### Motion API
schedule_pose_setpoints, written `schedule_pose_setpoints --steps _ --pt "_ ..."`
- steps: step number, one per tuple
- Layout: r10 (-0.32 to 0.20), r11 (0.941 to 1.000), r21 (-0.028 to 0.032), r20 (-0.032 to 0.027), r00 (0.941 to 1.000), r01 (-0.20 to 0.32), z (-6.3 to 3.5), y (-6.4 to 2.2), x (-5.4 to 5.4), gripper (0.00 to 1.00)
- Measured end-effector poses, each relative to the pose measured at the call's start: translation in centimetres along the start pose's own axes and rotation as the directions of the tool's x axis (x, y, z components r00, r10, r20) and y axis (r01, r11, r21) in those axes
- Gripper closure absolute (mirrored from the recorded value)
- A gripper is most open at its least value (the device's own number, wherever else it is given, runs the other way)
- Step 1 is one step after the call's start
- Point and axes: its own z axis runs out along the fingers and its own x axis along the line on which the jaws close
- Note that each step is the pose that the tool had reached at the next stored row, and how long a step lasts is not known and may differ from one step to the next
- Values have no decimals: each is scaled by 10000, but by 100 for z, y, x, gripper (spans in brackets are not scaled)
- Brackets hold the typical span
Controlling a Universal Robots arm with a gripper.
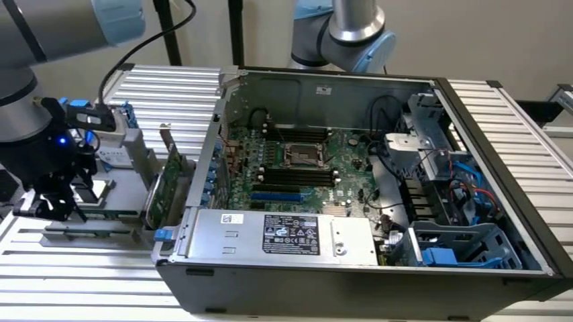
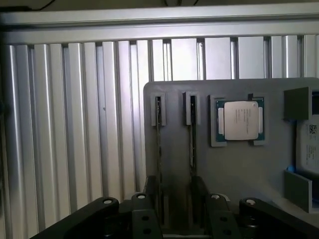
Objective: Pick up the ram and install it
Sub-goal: 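Pick up the ram and move it above insertion slot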
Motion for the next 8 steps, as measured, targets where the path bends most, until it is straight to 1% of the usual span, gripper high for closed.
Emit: schedule_pose_setpoints --steps 8 --pt "-34 10000 0 -3 10000 34 144 -6 43 0"
